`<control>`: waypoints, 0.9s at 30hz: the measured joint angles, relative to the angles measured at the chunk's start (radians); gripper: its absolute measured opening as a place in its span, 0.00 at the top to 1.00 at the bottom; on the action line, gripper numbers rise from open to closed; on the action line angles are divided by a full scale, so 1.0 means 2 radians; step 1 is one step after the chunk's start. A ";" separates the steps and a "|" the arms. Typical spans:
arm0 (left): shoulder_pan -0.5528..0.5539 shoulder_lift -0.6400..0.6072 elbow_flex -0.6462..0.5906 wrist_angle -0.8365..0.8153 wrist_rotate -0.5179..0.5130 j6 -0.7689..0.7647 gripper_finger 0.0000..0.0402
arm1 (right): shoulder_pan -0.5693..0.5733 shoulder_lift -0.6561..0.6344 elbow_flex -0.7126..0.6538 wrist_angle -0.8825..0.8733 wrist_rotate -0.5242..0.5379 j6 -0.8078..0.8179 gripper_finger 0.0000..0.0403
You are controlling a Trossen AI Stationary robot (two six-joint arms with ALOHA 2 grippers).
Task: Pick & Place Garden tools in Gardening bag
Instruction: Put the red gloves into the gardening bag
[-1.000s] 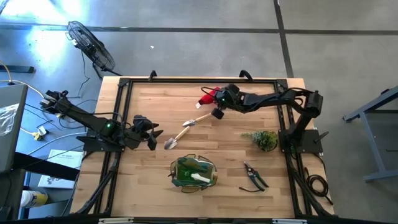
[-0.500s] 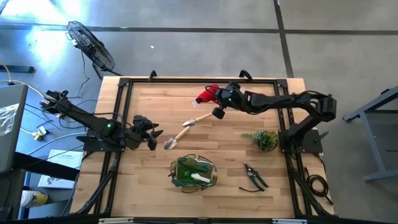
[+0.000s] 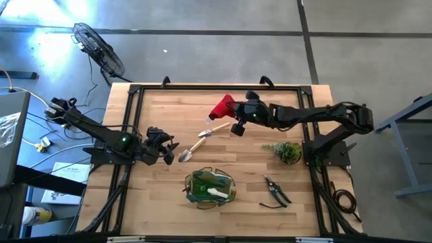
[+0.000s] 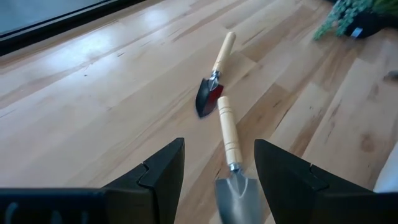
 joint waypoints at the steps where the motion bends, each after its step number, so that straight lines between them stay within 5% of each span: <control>1: 0.000 0.001 0.000 0.007 0.001 0.000 0.54 | 0.002 -0.002 0.000 0.000 0.000 0.000 0.96; 14: 0.000 0.001 0.000 0.099 0.032 0.119 0.51 | 0.011 -0.011 0.000 0.000 0.000 0.000 0.96; 23: 0.000 0.001 0.000 0.126 0.059 0.134 0.28 | 0.012 -0.011 0.000 0.006 -0.031 0.004 0.96; 27: 0.000 0.001 0.000 0.144 0.029 0.123 0.19 | 0.012 -0.011 0.000 0.013 -0.062 0.014 0.96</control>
